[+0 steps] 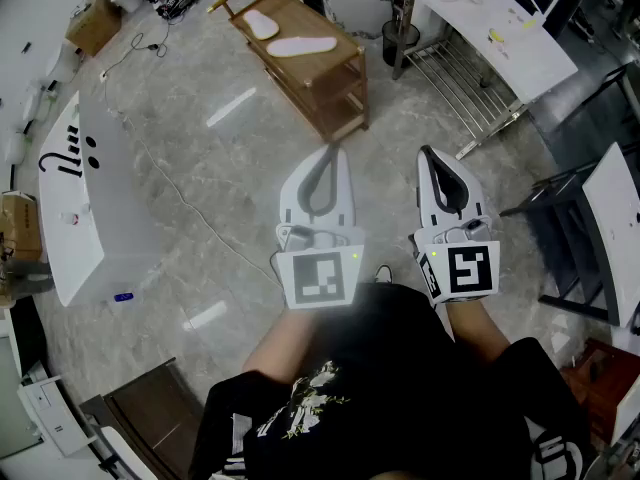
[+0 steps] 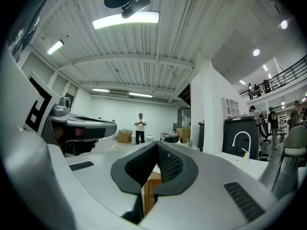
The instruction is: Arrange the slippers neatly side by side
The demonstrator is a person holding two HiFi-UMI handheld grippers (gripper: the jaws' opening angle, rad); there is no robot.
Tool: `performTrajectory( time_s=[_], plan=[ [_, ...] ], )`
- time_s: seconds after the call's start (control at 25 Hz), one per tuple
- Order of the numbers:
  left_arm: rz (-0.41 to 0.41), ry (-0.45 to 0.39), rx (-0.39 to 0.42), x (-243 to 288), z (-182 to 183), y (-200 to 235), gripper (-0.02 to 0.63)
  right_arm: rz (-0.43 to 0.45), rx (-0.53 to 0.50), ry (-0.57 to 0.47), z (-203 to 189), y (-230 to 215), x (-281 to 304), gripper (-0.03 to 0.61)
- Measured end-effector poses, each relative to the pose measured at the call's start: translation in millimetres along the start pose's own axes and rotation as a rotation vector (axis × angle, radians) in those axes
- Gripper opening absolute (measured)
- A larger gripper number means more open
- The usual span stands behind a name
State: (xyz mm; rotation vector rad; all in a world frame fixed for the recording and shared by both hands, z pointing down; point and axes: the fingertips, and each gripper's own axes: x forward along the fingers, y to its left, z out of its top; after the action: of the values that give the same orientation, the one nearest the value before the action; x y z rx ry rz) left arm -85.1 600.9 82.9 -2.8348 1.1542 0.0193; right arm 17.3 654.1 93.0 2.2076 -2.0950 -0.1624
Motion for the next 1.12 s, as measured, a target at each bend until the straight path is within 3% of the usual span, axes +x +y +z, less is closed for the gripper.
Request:
performTrajectory(
  time_s=[0.52, 1.12],
  plan=[
    [0.011, 0.009, -0.025, -6, -9, 15, 0.002, 0.024, 0.049, -0.022, -3, 17, 4, -0.002],
    [0.069, 0.039, -0.046, -34, -29, 62, 0.002, 0.100, 0.039, -0.008, -7, 74, 22, -0.002]
  ],
)
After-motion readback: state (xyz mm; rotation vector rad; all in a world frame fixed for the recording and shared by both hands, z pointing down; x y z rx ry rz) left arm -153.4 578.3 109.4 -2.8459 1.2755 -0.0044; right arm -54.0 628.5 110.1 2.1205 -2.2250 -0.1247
